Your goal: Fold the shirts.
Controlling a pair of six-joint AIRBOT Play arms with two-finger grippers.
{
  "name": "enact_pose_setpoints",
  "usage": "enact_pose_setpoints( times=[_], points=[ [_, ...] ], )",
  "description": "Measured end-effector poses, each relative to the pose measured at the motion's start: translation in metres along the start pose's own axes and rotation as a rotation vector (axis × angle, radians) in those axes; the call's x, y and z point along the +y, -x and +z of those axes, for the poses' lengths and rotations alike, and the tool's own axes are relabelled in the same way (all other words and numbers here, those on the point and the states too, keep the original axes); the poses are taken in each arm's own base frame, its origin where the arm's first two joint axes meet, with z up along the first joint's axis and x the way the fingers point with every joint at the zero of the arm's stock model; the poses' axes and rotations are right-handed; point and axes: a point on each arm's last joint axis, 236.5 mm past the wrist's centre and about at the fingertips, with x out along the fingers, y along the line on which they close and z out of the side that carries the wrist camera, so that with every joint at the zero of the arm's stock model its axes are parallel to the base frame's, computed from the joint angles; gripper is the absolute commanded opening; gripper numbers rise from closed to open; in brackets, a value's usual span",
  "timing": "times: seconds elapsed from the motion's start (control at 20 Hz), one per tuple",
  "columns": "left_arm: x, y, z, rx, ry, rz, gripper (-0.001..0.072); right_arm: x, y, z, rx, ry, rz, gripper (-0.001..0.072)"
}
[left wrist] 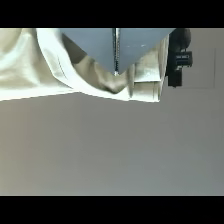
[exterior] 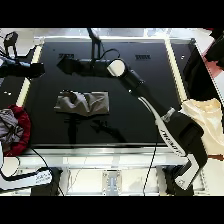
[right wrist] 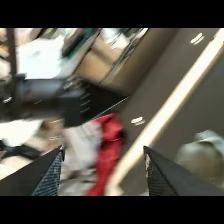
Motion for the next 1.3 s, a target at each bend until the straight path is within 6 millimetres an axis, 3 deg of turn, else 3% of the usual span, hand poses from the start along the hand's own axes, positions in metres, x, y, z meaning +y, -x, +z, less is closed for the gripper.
enact_pose_setpoints(
  times=[0.05,0.15,0.3,0.45,0.6,0.8,0.95,1.1,1.15,1.25,1.3],
  points=[
    [0.001,0.001,0.0,0.0,0.002,0.002,0.0007,-0.019,0.011,0.005,0.018,0.039,-0.054,0.0547],
    [0.002,0.003,-0.001,0.001,0.004,0.003,0.0007,-0.079,0.044,0.014,0.077,0.059,-0.215,0.0548],
    [0.004,0.003,-0.001,0.002,0.006,0.005,0.0007,-0.183,0.098,0.0,0.187,-0.077,-0.458,0.0549],
    [0.004,0.003,-0.001,0.002,0.007,0.006,0.0007,-0.262,0.125,-0.044,0.279,-0.301,-0.595,0.0548],
    [0.004,0.003,-0.001,0.002,0.007,0.006,0.0007,-0.301,0.114,-0.101,0.374,-0.524,-0.583,0.0549],
    [0.004,0.003,-0.001,0.002,0.007,0.006,0.0007,-0.306,0.072,-0.158,0.458,-0.737,-0.41,0.055],
    [0.004,0.003,-0.001,0.002,0.007,0.006,0.0007,-0.296,0.043,-0.184,0.488,-0.804,-0.328,0.055],
    [0.004,0.003,-0.001,0.002,0.007,0.006,0.0007,-0.272,0.02,-0.206,0.531,-0.818,-0.263,0.0545],
    [0.004,0.003,-0.001,0.002,0.007,0.006,0.0007,-0.263,0.012,-0.212,0.543,-0.823,-0.242,0.0454],
    [0.004,0.003,-0.001,0.002,0.007,0.006,0.0007,-0.243,-0.001,-0.223,0.565,-0.815,-0.193,0.001],
    [0.004,0.003,-0.001,0.003,0.007,0.005,0.0007,-0.231,-0.007,-0.223,0.569,-0.812,-0.158,0.0015]
  ],
)
